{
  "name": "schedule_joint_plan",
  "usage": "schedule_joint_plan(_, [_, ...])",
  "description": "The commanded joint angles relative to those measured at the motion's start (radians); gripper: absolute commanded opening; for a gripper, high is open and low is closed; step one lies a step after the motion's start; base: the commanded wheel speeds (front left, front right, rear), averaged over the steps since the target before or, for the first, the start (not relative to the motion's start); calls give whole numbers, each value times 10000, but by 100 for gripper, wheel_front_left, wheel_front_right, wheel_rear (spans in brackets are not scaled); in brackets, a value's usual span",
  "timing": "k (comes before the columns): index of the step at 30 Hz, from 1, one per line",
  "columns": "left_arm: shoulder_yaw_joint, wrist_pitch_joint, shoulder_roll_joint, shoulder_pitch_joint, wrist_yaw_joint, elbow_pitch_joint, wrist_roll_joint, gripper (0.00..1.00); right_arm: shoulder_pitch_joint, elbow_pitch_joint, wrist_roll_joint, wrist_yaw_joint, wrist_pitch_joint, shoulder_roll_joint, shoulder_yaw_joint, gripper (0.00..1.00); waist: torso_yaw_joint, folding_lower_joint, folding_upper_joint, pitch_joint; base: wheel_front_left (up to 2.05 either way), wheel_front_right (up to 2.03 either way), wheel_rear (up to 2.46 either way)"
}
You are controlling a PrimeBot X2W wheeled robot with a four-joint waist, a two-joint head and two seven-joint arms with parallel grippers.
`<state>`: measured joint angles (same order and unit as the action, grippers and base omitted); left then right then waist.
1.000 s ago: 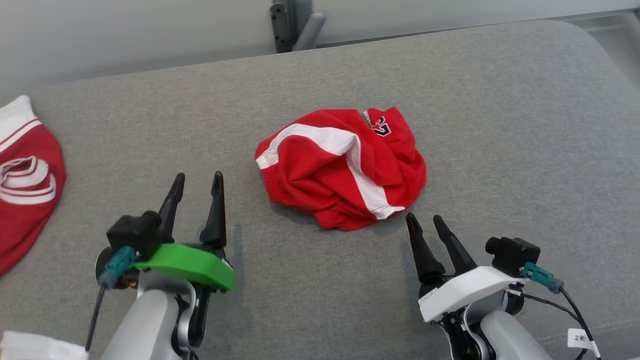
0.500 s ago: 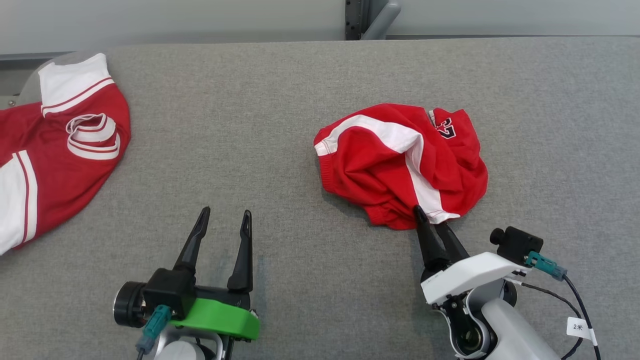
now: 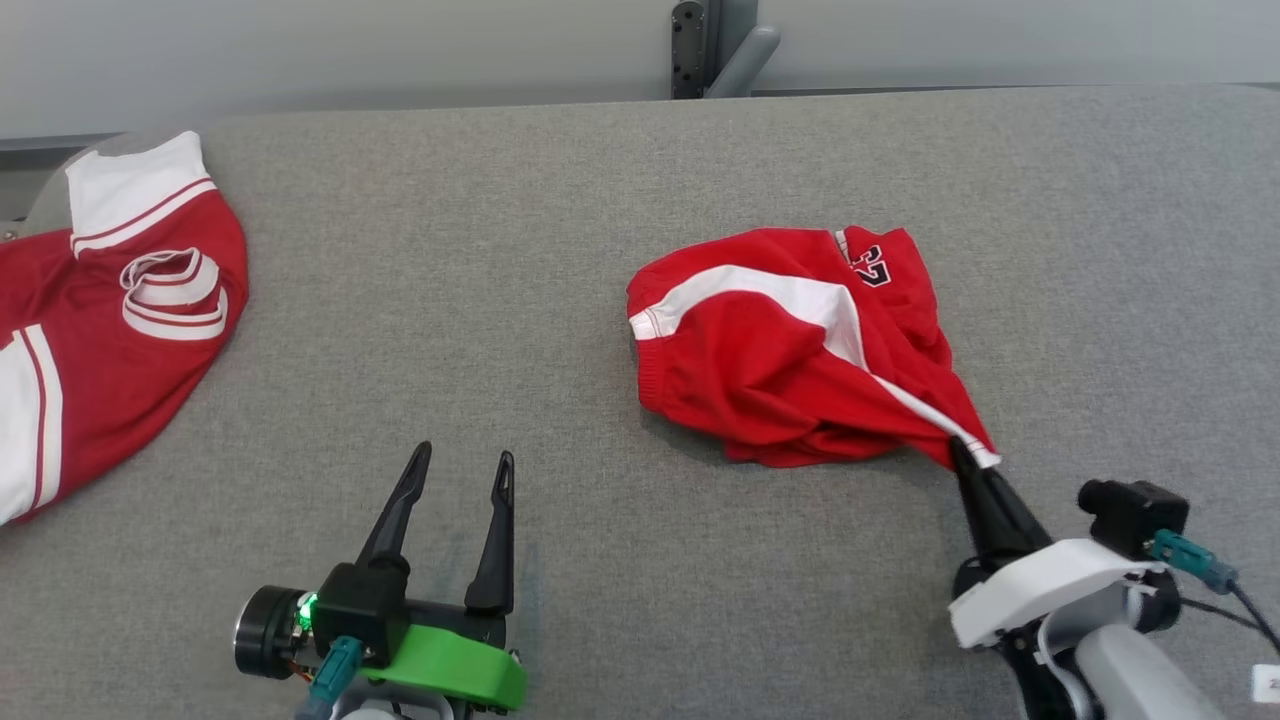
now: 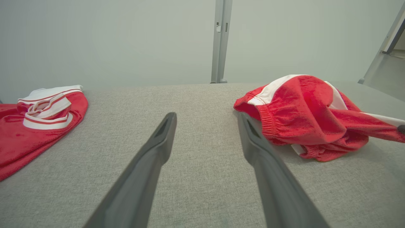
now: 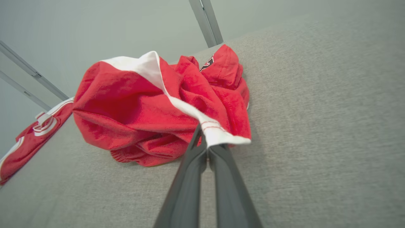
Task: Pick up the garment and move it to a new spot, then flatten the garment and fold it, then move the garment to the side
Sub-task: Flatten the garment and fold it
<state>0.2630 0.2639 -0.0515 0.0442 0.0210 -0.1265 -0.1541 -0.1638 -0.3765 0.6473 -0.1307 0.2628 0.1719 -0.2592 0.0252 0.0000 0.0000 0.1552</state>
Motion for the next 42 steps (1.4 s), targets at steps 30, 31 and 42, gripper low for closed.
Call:
schedule_joint_plan(30, [143, 4, 1, 54, 517, -817, 289, 100, 949, -1671, 54, 4, 7, 3305, -1276, 100, -900, 0, 0, 120, 0, 0, 0])
schedule_joint_plan(31, [121, 4, 1, 70, 524, -824, 316, 100, 1124, -1370, 461, 3, 13, 3231, -1206, 100, -945, 0, 0, 115, 0, 0, 0])
schedule_joint_plan(42, [152, 4, -1, 226, 592, -737, 544, 100, 1852, 552, 3301, 3, 21, 3022, -115, 100, -1244, 0, 0, 58, 0, 0, 0])
